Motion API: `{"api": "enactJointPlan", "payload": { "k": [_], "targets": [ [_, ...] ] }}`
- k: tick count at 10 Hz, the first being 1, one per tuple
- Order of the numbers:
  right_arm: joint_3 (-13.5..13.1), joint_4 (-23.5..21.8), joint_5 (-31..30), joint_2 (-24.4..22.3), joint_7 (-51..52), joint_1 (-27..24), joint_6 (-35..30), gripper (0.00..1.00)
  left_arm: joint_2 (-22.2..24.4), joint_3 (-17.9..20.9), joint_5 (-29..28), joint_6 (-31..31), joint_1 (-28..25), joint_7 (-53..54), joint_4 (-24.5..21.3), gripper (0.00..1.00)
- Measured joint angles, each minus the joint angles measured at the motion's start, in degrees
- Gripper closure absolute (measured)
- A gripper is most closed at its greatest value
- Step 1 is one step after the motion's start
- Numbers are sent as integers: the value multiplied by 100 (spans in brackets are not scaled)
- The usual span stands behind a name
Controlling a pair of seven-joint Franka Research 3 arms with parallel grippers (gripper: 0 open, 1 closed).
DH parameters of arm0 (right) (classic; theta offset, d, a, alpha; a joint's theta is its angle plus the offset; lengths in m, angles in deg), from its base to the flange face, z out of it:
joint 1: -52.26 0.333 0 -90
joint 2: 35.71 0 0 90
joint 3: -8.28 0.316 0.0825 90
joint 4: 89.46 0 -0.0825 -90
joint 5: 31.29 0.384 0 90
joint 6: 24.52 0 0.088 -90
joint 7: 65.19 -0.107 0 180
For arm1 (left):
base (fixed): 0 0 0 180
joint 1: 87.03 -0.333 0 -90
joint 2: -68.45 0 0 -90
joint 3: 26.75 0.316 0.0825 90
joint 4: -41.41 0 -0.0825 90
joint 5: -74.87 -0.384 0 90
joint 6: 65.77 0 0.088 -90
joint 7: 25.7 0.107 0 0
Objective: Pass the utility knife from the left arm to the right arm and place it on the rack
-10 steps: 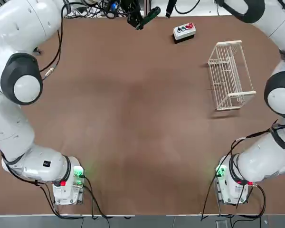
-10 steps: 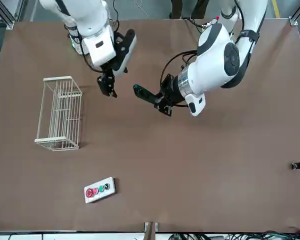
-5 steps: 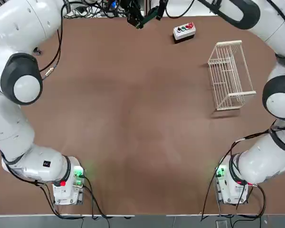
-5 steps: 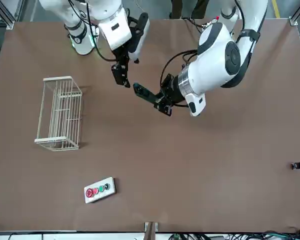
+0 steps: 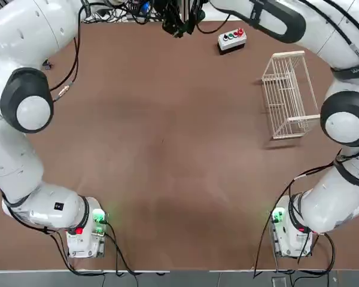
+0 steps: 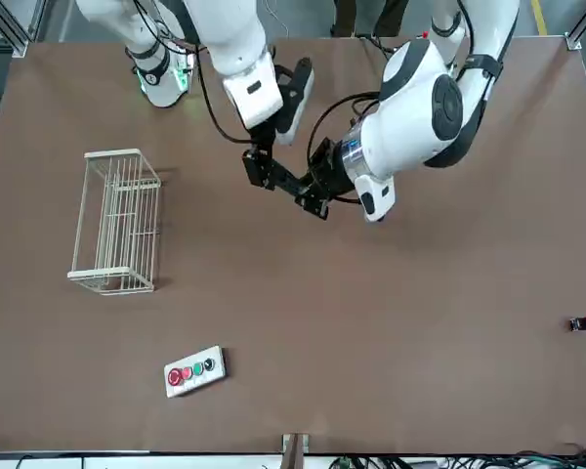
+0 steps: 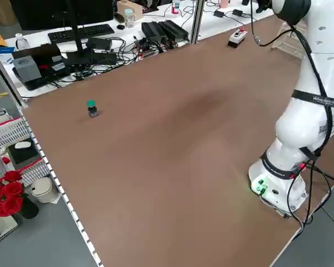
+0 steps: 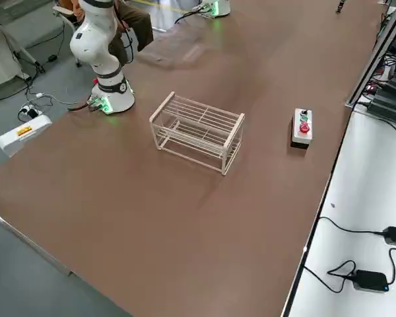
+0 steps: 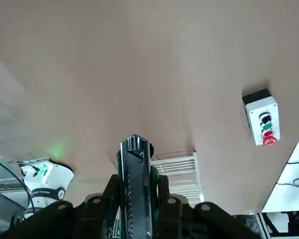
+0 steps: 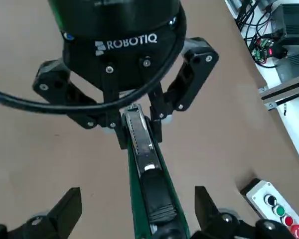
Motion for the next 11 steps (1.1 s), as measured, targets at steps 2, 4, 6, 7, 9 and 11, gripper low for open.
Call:
{"api": "enactJointPlan", "payload": {
  "k": [2, 4, 6, 7, 9, 11],
  "targets": [
    [-10, 42, -6, 4, -5, -2, -2, 3, 0, 0, 0, 0, 0, 1, 0, 66],
    [-19, 44, -58, 7, -10, -3, -3, 5, 0, 0, 0, 0, -1, 2, 4, 66],
    [-18, 44, -116, 34, -11, -2, -5, 7, 0, 0, 0, 0, -1, 2, 5, 66],
    [-18, 44, -137, 63, -12, -2, -1, 8, 0, -1, 0, 0, -1, 3, 7, 66],
    [-14, 44, -158, 112, -12, 0, 48, 12, 0, -25, 0, 1, -1, 4, 17, 66],
    [-10, 44, -164, 135, -12, 2, 71, 29, 0, -35, 0, 1, -1, 4, 22, 66]
  ]
}}
